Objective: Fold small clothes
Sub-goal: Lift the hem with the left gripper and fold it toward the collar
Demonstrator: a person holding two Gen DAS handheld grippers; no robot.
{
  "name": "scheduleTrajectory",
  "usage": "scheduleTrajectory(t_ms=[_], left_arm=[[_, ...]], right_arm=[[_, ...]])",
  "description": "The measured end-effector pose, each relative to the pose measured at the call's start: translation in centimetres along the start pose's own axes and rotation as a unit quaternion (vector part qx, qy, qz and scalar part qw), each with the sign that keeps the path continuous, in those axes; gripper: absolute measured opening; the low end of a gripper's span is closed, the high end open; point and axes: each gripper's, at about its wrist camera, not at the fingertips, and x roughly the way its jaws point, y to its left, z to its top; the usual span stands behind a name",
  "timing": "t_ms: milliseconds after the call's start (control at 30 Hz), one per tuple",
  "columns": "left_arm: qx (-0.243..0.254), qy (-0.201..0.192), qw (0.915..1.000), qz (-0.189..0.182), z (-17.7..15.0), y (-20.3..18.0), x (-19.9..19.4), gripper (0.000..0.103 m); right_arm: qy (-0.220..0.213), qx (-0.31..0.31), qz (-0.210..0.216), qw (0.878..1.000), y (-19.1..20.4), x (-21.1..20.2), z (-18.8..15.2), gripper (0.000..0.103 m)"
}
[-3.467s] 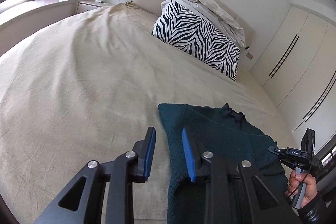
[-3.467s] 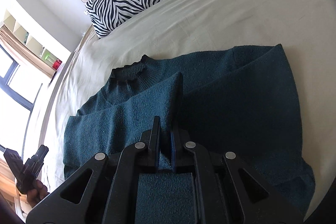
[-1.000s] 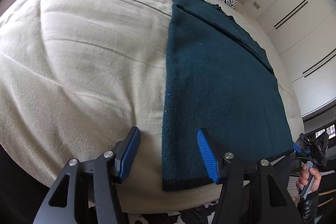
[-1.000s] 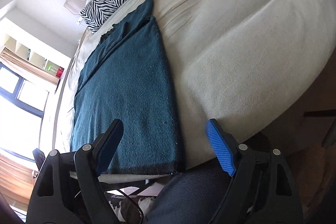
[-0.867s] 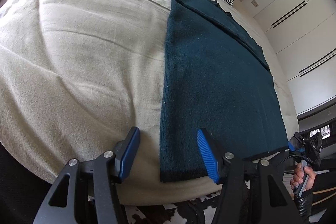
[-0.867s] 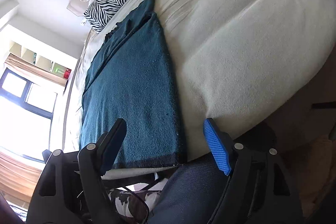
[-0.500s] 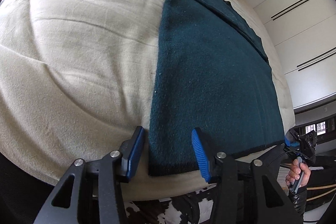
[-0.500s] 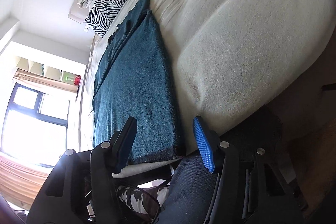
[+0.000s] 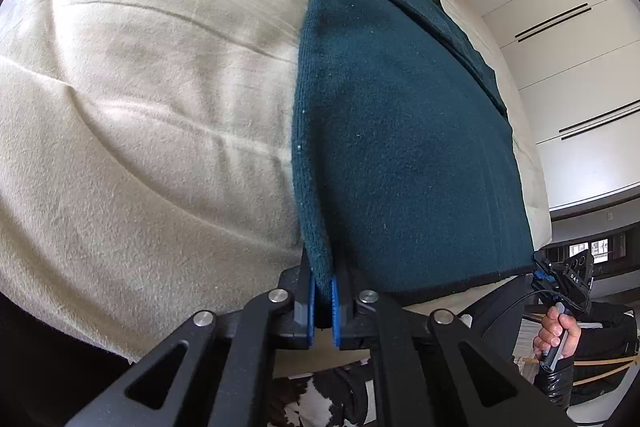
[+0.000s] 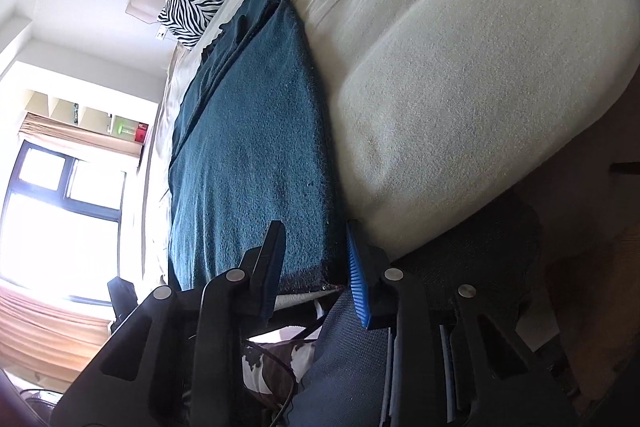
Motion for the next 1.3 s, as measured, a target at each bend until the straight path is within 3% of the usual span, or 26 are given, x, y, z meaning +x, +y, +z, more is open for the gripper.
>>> scheduleTrajectory(t_ms=[67, 200, 533, 667, 900, 1300], left_arm=[[-0.004, -0.005, 1.0000, -0.007, 0.0, 0.1, -0.3, 0.006], [-0.016, -0.020, 0.9988, -0.042, 0.1, 0.2, -1.4, 0.006], [-0.065, -0.096, 0.9790, -0.168, 4.8, -0.3, -6.1, 0.006], [-0.071, -0.121, 0.9726, -0.186, 8.0, -1.2, -7.2, 0.006], [-0.082, -0.145, 0.9673, -0.192, 14.7, -1.9, -7.2, 0.006], [-0.104, -0.150, 0.9658, -0.184, 27.5, -2.8, -1.2, 0.006]], right_arm=[[0.001, -0.004, -0.008, 1.000, 0.1, 0.2, 0.0, 0.008], [-0.004, -0.014, -0.007, 1.000, 0.9, 0.1, 0.0, 0.007], [-0.075, -0.029, 0.092, 0.992, 6.8, -1.0, 4.5, 0.007], [-0.101, -0.033, 0.115, 0.988, 9.4, -0.7, 7.9, 0.007], [-0.134, -0.043, 0.109, 0.984, 12.6, 1.3, 14.9, 0.007], [-0.166, -0.012, 0.093, 0.982, 15.1, 9.4, 27.3, 0.007]])
